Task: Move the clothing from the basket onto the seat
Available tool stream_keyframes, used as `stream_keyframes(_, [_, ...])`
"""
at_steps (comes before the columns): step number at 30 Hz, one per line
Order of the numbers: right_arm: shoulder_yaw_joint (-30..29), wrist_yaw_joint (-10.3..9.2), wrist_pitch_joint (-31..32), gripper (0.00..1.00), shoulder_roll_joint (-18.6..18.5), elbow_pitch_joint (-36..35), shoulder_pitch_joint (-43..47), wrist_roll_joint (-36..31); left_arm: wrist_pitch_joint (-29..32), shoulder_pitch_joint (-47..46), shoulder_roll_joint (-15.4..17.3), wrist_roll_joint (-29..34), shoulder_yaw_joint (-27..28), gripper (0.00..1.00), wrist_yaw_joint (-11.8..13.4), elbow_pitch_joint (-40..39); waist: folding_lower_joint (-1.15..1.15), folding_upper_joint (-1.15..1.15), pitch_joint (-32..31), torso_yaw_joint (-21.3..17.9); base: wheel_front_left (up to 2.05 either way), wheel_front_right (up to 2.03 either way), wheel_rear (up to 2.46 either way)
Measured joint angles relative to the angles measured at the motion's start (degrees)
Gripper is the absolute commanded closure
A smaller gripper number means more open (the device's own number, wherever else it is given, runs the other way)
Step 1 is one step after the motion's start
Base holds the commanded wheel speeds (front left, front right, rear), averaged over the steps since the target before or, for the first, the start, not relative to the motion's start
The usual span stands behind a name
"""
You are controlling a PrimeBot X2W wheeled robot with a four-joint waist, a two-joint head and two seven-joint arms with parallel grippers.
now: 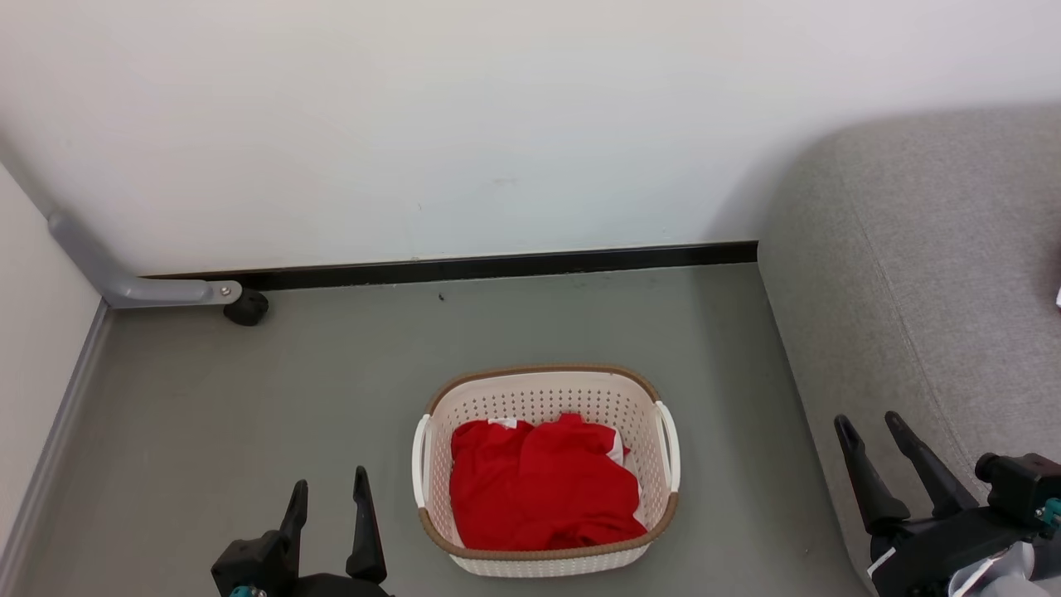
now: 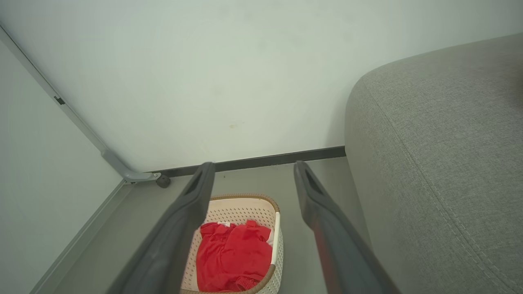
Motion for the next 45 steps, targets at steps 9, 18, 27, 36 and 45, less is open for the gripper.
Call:
stream_keyframes(9, [-2.9,-0.38,0.0,0.0,1.4,-1.5,2.9,-2.8,0.0,0.4,0.0,0.0,-0.3,0.0,0.0,-0.5,0.0,0.0,-0.8,-0.7,0.0,0.0,0.0])
stream_keyframes(18, [-4.9,-0.35,0.0,0.0,2.5,-2.7,3.0,-5.4,0.0,0.5,0.0,0.0,-0.5,0.0,0.0,-1.1,0.0,0.0,-1.0,-0.3,0.0,0.0,0.0])
stream_keyframes(27, [-6.0,-0.25,0.0,0.0,2.8,-2.7,4.2,-8.6,0.0,0.6,0.0,0.0,-0.7,0.0,0.0,-1.8,0.0,0.0,-1.0,0.1,0.0,0.0,0.0])
stream_keyframes(36, [-6.8,0.16,0.0,0.0,2.8,-2.8,4.2,-12.2,0.0,0.8,0.0,0.0,-1.3,0.0,0.0,-2.5,0.0,0.0,-0.5,-0.1,0.0,0.0,0.0])
stream_keyframes(45, [-7.6,0.43,0.0,0.0,2.3,-3.6,4.2,-15.4,0.0,0.8,0.0,0.0,-2.2,0.0,0.0,-3.9,0.0,0.0,0.9,-0.8,0.0,0.0,0.0])
